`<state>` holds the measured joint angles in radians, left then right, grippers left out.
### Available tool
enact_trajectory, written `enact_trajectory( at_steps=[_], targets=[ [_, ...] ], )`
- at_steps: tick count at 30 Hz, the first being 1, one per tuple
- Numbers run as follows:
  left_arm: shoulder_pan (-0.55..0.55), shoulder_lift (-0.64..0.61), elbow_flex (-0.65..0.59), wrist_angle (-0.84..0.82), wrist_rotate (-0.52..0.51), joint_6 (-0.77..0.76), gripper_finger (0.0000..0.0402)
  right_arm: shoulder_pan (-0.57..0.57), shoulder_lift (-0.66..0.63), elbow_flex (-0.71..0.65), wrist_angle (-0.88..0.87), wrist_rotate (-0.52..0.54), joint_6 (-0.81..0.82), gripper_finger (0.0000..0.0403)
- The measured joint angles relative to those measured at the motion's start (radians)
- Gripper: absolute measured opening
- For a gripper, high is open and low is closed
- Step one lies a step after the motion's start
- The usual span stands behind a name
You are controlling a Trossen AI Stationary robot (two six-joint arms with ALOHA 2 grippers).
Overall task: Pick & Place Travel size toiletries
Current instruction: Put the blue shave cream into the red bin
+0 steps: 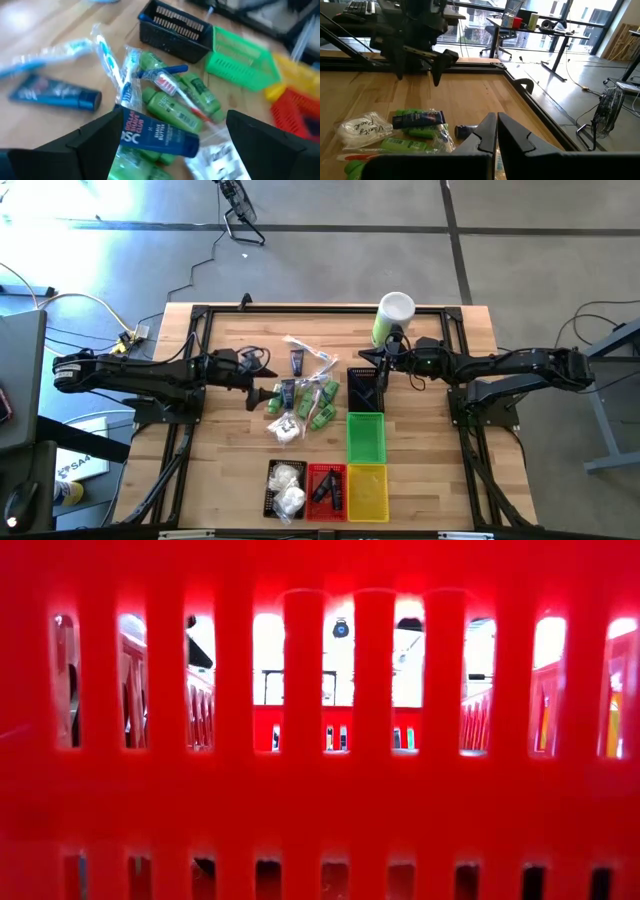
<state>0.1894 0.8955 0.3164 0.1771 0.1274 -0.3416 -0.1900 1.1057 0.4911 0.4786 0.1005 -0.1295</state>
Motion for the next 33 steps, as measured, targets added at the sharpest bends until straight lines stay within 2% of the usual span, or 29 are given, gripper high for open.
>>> enact_trajectory(
  at_steps=[6,10,17,24,29,33],
  targets=[
    [0.0,0.0,0.0,0.003,-0.011,-0.454,0.0347,0.0,0.0,0.0,-0.003,-0.053,-0.005,0.0008],
    [0.0,0.0,0.0,0.005,-0.011,-0.609,0.0347,0.0,0.0,0.0,-0.003,-0.058,-0.007,0.0008],
    [0.0,0.0,0.032,0.012,-0.022,-0.675,0.0347,0.0,0.0,0.0,-0.005,-0.058,-0.007,0.0008],
    [-0.061,0.054,0.122,-0.003,-0.142,-0.639,0.0347,0.0,0.0,0.0,-0.026,-0.059,-0.007,0.0008],
    [-0.121,0.131,0.214,-0.124,-0.212,-0.666,0.0347,0.0,0.0,0.0,-0.048,-0.059,-0.008,0.0008],
    [-0.161,0.201,0.322,-0.29,-0.224,-0.718,0.0347,0.0,0.0,0.0,-0.067,-0.059,-0.009,0.0008]
  ],
)
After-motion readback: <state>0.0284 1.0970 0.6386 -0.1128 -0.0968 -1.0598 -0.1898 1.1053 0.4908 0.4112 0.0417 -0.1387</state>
